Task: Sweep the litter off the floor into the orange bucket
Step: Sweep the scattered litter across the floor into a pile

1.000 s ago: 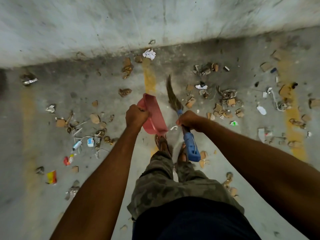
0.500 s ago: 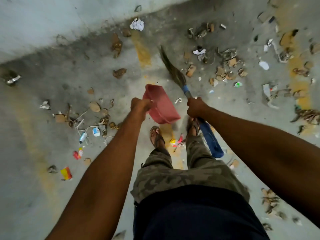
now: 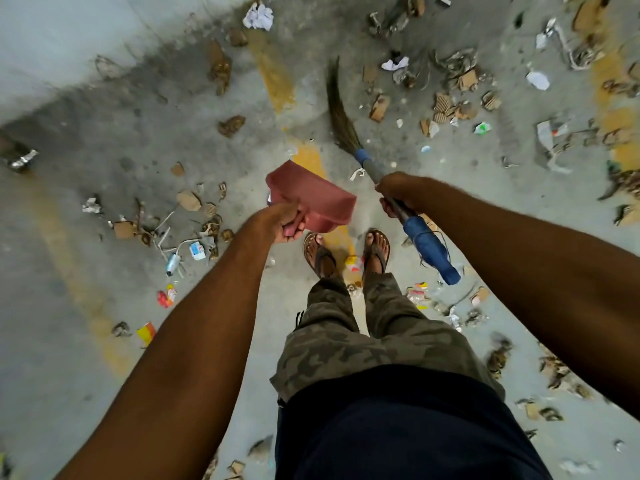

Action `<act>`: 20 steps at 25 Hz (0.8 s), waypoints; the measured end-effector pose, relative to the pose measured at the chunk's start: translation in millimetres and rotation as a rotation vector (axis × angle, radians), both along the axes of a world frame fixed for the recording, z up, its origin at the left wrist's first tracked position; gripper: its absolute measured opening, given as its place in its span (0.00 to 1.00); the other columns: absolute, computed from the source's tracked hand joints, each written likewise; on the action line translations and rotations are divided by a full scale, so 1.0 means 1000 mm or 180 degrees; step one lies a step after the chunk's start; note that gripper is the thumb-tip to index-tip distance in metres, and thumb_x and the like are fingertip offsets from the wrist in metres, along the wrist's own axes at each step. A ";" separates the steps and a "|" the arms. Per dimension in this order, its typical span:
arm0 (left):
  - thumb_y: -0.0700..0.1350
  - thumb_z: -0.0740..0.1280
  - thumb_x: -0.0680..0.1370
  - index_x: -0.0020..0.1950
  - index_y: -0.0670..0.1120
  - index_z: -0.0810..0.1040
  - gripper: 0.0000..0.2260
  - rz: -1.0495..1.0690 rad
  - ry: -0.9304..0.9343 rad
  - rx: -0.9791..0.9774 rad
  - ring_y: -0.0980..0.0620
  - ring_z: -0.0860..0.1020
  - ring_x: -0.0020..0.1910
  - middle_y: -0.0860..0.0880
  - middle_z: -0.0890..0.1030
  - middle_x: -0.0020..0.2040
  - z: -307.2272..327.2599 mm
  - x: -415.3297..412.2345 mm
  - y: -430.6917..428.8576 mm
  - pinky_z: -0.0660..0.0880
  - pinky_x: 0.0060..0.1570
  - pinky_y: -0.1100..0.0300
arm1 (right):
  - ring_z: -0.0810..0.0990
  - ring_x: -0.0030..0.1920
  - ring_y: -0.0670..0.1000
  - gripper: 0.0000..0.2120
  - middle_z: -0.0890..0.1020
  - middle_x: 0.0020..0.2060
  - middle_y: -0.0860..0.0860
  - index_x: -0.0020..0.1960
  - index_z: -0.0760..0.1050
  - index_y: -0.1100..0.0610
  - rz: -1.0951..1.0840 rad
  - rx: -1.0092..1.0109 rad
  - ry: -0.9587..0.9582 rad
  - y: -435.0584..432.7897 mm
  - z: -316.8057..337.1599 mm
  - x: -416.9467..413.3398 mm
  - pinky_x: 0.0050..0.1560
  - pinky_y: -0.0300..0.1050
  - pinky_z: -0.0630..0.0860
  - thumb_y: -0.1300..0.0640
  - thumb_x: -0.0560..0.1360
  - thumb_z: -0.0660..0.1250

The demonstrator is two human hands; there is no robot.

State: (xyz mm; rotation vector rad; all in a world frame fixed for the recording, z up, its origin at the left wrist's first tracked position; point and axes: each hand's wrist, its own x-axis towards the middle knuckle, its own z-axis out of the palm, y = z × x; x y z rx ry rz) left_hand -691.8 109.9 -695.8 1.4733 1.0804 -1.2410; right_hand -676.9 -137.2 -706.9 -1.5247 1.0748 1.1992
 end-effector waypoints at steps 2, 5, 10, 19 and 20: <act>0.48 0.55 0.87 0.44 0.47 0.74 0.15 -0.0041 -0.0158 0.0051 0.58 0.71 0.25 0.50 0.74 0.32 0.000 0.002 -0.010 0.71 0.25 0.69 | 0.69 0.26 0.47 0.08 0.70 0.32 0.53 0.48 0.64 0.57 -0.0028 0.0021 -0.0053 -0.007 0.002 -0.003 0.21 0.34 0.68 0.57 0.86 0.56; 0.54 0.59 0.87 0.45 0.48 0.76 0.15 0.0113 -0.0214 -0.0119 0.58 0.70 0.28 0.51 0.74 0.34 0.001 0.005 -0.014 0.70 0.27 0.67 | 0.70 0.23 0.46 0.10 0.71 0.32 0.53 0.47 0.65 0.57 -0.0019 0.0033 -0.0114 -0.016 0.008 -0.005 0.21 0.34 0.69 0.57 0.86 0.56; 0.45 0.71 0.81 0.52 0.42 0.79 0.07 0.0117 0.0018 -0.0768 0.55 0.80 0.31 0.48 0.83 0.40 0.000 -0.003 -0.005 0.78 0.31 0.61 | 0.69 0.15 0.44 0.10 0.69 0.33 0.53 0.47 0.63 0.58 -0.0066 0.0091 -0.0102 -0.020 0.017 -0.006 0.19 0.32 0.67 0.57 0.86 0.55; 0.46 0.71 0.81 0.40 0.42 0.77 0.13 0.0096 0.0122 -0.0556 0.56 0.75 0.24 0.48 0.78 0.32 -0.010 -0.021 0.002 0.74 0.23 0.64 | 0.69 0.22 0.46 0.10 0.70 0.31 0.52 0.46 0.66 0.58 0.0039 0.0095 -0.0132 -0.002 0.015 -0.003 0.21 0.33 0.67 0.57 0.86 0.54; 0.48 0.71 0.81 0.39 0.42 0.77 0.14 0.0090 0.0097 -0.0571 0.55 0.76 0.25 0.48 0.79 0.31 -0.010 -0.023 0.004 0.75 0.24 0.64 | 0.69 0.19 0.45 0.10 0.69 0.32 0.52 0.46 0.65 0.57 -0.0018 0.0087 -0.0123 0.000 0.015 -0.004 0.21 0.32 0.68 0.57 0.86 0.54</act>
